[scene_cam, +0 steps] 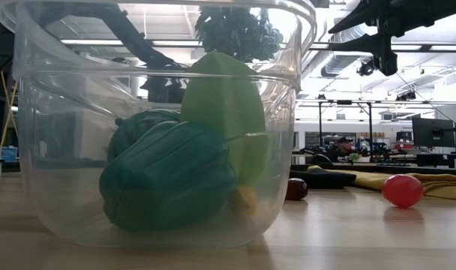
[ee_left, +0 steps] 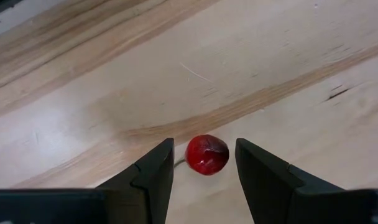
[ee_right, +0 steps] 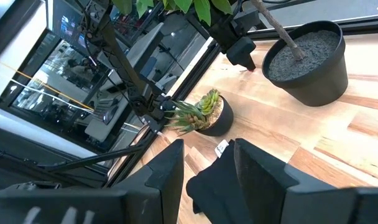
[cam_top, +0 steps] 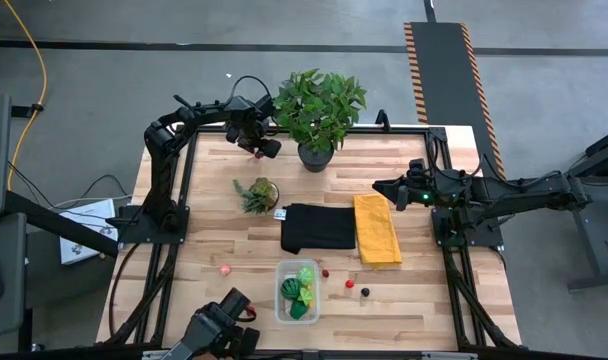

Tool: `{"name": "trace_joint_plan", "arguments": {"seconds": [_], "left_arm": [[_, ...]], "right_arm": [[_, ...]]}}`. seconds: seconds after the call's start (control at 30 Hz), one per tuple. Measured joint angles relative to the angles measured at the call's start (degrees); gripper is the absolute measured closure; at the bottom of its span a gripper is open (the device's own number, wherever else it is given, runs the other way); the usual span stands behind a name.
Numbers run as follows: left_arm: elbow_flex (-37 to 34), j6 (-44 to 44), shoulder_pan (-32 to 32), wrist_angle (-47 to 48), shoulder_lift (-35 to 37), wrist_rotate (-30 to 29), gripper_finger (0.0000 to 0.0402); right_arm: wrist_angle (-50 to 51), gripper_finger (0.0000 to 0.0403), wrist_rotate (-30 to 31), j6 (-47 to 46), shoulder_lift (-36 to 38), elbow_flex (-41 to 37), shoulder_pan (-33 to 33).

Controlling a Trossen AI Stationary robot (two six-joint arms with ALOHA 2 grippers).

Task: Pick and placing Produce into tupperware
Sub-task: Put the top red cherry into the bin

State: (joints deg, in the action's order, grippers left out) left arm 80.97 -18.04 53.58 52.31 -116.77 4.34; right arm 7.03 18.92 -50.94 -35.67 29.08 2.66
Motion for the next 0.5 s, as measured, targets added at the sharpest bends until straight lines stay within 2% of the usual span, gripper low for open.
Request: {"name": "trace_joint_plan", "arguments": {"seconds": [0.17,0.5], "left_arm": [[0.0,0.0,0.0,0.2,0.0,0.1,0.0245],[0.0,0.2,0.0,0.2,0.1,0.8,0.0308]], "right_arm": [[0.0,0.0269,0.0,0.0,0.0,0.0,0.0],[0.0,0.0269,0.0,0.0,0.0,0.0,0.0]]}}
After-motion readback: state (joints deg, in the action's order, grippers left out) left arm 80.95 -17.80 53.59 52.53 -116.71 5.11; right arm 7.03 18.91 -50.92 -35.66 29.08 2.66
